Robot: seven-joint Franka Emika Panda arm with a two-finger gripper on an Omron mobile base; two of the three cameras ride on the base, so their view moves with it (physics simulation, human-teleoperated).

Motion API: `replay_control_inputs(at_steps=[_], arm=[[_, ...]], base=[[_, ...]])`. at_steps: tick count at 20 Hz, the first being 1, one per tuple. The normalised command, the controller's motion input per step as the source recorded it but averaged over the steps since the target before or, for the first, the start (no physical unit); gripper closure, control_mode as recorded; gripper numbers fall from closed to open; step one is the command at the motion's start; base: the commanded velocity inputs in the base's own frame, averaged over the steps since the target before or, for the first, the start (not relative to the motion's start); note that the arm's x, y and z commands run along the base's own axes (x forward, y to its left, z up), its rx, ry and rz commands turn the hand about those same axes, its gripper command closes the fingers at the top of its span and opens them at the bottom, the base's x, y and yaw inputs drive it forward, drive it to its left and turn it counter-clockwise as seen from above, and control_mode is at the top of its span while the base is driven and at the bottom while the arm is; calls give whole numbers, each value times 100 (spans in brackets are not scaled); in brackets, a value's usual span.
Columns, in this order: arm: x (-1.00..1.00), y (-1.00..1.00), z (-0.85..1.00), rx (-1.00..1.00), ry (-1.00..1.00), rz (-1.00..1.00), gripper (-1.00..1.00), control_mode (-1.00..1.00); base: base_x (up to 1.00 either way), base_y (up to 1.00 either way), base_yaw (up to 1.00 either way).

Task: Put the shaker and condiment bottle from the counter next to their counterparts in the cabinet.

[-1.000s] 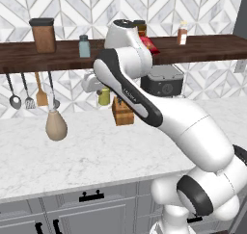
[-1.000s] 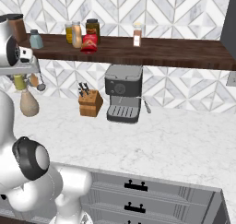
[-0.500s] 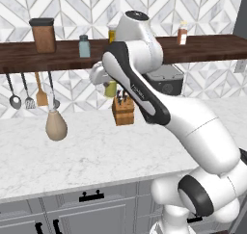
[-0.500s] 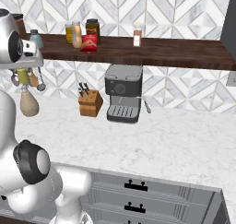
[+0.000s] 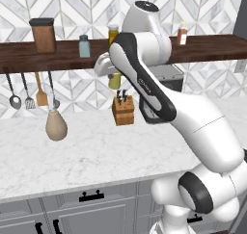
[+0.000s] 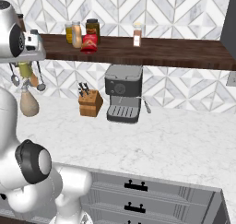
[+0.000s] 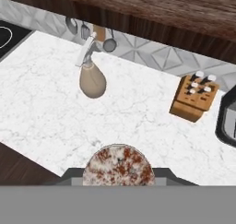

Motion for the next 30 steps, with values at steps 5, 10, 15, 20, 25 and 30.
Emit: replay_control_inputs(at_steps=[5,10,15,20,25,30], arm=[[8,-10,26,0,-8,0,100,-100],[15,-3,30,0,-6,0,100,-100],[13,0,33,0,-8,0,100,-100],[11,0,19,0,-6,0,100,-100],[20,0,0,0,-3,0,100,-100],[34,0,0,0,-5,0,100,-100]], base=[[0,0,0],[0,0,0],[0,0,0],[0,0,0],[0,0,0],[0,0,0]])
